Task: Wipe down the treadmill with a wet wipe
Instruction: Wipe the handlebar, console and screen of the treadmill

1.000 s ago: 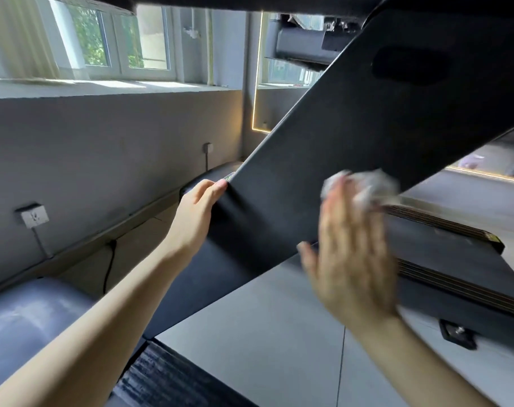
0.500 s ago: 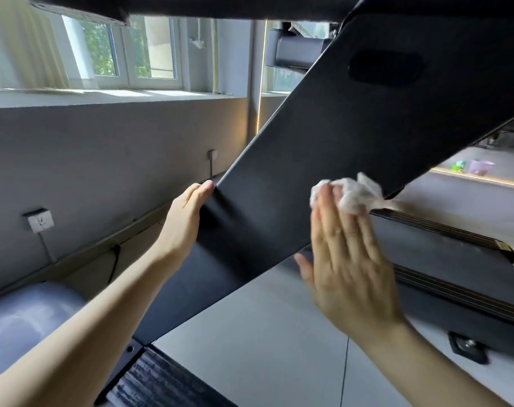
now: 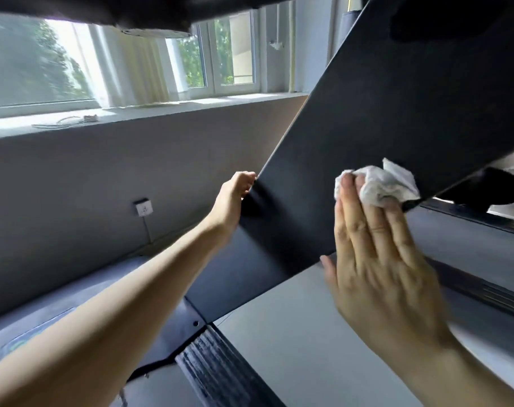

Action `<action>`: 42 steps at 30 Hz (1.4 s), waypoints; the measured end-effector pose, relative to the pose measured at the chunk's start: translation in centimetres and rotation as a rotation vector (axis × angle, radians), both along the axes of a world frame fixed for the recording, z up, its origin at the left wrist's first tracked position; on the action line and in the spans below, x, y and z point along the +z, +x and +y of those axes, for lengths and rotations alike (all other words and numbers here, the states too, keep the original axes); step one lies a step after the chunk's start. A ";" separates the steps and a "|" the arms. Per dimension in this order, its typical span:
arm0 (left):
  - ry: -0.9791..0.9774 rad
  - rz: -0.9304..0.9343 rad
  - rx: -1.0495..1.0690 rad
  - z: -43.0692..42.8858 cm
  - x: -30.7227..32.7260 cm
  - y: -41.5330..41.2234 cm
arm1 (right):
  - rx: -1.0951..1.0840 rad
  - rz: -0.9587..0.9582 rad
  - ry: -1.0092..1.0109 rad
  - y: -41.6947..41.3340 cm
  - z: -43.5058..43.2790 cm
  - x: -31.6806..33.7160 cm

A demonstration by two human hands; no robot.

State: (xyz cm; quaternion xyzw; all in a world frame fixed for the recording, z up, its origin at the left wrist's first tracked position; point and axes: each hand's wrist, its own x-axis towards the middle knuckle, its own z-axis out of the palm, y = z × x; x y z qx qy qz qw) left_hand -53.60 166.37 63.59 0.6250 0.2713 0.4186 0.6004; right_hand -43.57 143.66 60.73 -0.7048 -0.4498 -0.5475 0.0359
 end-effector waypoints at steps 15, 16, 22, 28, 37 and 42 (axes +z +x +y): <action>0.005 -0.061 -0.381 8.8 -5.0 -0.9 | 0.107 -0.044 0.068 -1.7 6.5 -5.0; 0.008 -0.027 -0.320 9.6 -6.2 -1.0 | 0.061 0.005 0.127 -1.4 6.0 -3.5; 0.308 0.201 -0.020 13.0 -11.6 -1.8 | 0.028 0.037 -0.318 -5.6 14.3 -15.1; 0.204 0.235 -0.194 15.6 -13.7 -4.5 | 0.065 -0.092 -0.380 -6.8 15.9 -16.0; 0.217 0.299 -0.184 16.4 -13.0 -3.7 | 0.042 0.138 -0.172 -6.8 18.8 -14.6; 0.212 0.219 -0.169 15.5 -14.2 -3.4 | 0.138 0.072 -0.625 -6.5 20.2 -21.5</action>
